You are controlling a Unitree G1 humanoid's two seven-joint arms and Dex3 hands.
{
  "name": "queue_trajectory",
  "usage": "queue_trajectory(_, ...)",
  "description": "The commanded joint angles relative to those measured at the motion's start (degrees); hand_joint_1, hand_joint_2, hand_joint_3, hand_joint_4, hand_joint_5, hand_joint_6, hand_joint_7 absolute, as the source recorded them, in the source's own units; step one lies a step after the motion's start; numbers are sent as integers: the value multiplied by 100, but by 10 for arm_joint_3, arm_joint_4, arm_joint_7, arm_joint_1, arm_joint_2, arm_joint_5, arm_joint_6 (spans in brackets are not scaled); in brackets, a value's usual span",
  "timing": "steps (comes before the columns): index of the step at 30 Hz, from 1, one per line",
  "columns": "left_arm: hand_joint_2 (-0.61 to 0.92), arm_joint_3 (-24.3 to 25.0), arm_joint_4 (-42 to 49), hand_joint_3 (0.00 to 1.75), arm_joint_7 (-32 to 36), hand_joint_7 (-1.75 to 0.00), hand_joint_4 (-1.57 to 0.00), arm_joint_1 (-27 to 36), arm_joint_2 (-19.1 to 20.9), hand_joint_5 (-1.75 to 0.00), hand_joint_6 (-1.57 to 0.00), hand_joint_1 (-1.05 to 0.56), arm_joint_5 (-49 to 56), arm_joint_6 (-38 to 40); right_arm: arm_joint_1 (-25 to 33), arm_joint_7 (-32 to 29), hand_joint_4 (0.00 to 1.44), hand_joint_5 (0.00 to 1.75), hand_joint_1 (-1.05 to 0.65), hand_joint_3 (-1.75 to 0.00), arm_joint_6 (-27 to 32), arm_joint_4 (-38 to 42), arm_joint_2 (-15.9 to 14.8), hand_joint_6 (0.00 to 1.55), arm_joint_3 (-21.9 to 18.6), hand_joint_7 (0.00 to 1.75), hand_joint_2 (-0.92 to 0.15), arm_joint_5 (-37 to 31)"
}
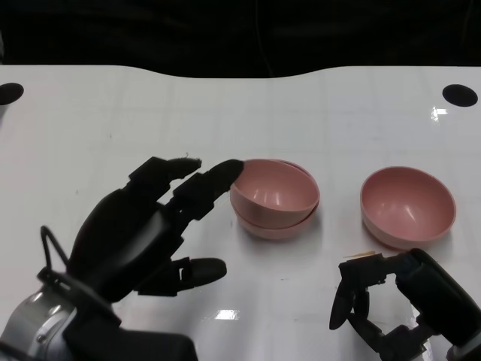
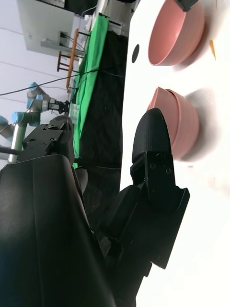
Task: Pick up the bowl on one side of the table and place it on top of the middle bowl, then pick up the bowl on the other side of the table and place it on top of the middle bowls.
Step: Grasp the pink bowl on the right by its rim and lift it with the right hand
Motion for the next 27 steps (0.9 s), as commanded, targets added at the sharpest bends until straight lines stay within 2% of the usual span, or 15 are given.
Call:
queue_trajectory(1, 92, 18, -14, 53, 11, -13, -5, 22, 9, -73, -29, -70, -8, -14, 5, 0, 100, 152, 20, -153, 1, -4, -9, 100, -6, 109, -9, 5)
queue_trajectory(7, 92, 51, -24, 43, 57, -18, -23, 111, -6, -84, -44, -62, -43, -62, 3, 6, 98, 153, 20, -153, 1, 0, -13, 99, -9, 109, -10, 15)
queue_trajectory(12, 92, 70, -16, 37, 74, -22, -34, 152, -16, -93, -53, -55, -70, -98, -1, 3, 98, 153, 21, -153, -5, 9, -14, 100, -12, 109, -9, 12)
queue_trajectory(18, 92, 102, 17, 30, 112, -34, -54, 197, -33, -106, -71, -38, -118, -172, 0, 2, 99, 152, 20, -151, -8, 8, -16, 100, -15, 108, -10, 8)
queue_trajectory(19, 92, 107, 26, 27, 117, -39, -55, 200, -38, -109, -73, -34, -129, -187, 1, 3, 99, 152, 21, -151, -7, 6, -17, 101, -15, 108, -10, 8)
queue_trajectory(20, 92, 111, 33, 26, 120, -54, -55, 203, -41, -119, -70, -31, -136, -198, 2, 3, 100, 152, 21, -151, -6, 5, -17, 101, -16, 108, -10, 8)
queue_trajectory(22, 92, 118, 46, 25, 123, -71, -56, 207, -46, -129, -66, -29, -145, -219, 2, 3, 100, 151, 21, -150, -6, 3, -16, 101, -17, 108, -10, 7)
queue_trajectory(26, 91, 122, 69, 24, 115, -82, -59, 205, -60, -136, -66, -25, -167, -241, 0, 5, 100, 150, 21, -150, -8, 6, -17, 102, -18, 107, -10, 10)
queue_trajectory(27, 82, 118, 83, 40, 112, -87, -64, 202, -69, -144, -73, -18, -185, -249, -3, 6, 100, 150, 22, -151, -9, 10, -18, 102, -19, 107, -10, 12)
